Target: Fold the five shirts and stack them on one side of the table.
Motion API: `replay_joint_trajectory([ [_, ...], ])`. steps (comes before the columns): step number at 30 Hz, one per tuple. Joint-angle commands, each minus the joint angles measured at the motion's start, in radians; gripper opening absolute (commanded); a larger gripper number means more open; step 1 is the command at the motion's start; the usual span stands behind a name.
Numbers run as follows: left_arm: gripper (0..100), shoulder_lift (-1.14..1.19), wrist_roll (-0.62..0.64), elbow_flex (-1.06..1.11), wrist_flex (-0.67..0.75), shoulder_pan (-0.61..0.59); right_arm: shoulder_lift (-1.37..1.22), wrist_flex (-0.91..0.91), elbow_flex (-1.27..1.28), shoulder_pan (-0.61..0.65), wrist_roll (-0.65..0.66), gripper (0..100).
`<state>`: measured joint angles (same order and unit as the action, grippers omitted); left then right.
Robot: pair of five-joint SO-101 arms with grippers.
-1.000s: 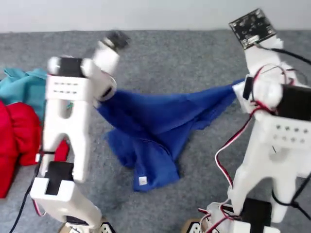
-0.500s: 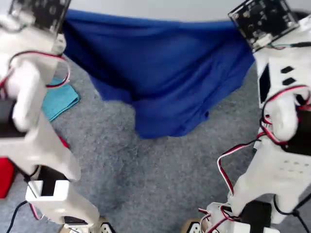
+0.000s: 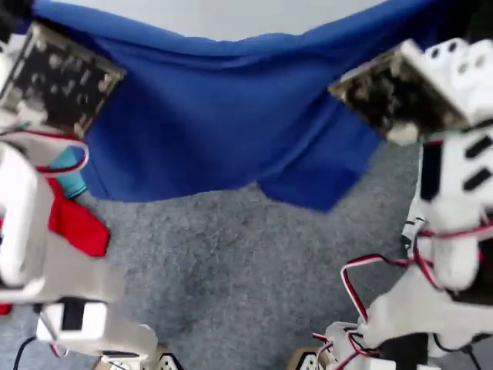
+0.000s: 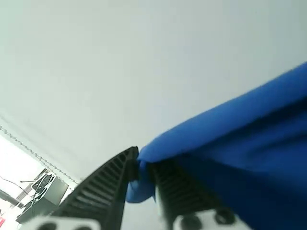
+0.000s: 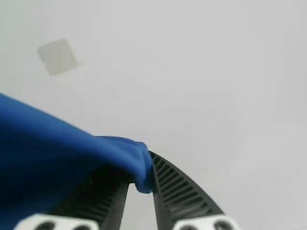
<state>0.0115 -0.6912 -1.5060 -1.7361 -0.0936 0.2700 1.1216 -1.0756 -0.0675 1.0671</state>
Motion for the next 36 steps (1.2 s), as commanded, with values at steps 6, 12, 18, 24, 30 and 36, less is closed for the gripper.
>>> replay_joint_trajectory([
  [6, 1, -0.365, -0.02, 0.486, -0.018, -0.003, 0.024, 0.027, -0.163, 0.004, 0.061, 0.9],
  [12, 1, -0.703, -0.153, 0.905, -0.017, -0.005, 0.093, 0.232, -0.247, 0.002, 0.068, 0.9],
  [18, 1, -0.97, -0.155, 1.089, -0.017, -0.012, 0.217, 0.355, -0.245, -0.093, 0.064, 0.9],
  [24, 1, -1.02, -0.155, 1.104, -0.017, -0.012, 0.208, 0.423, -0.244, -0.168, 0.061, 0.9],
  [30, 1, -0.961, -0.153, 1.224, -0.009, -0.012, 0.062, 0.565, -0.229, -0.131, 0.017, 1.0],
  [36, 1, -0.891, -0.153, 1.478, 0.025, -0.003, -0.137, 0.641, -0.097, -0.065, -0.089, 1.0],
])
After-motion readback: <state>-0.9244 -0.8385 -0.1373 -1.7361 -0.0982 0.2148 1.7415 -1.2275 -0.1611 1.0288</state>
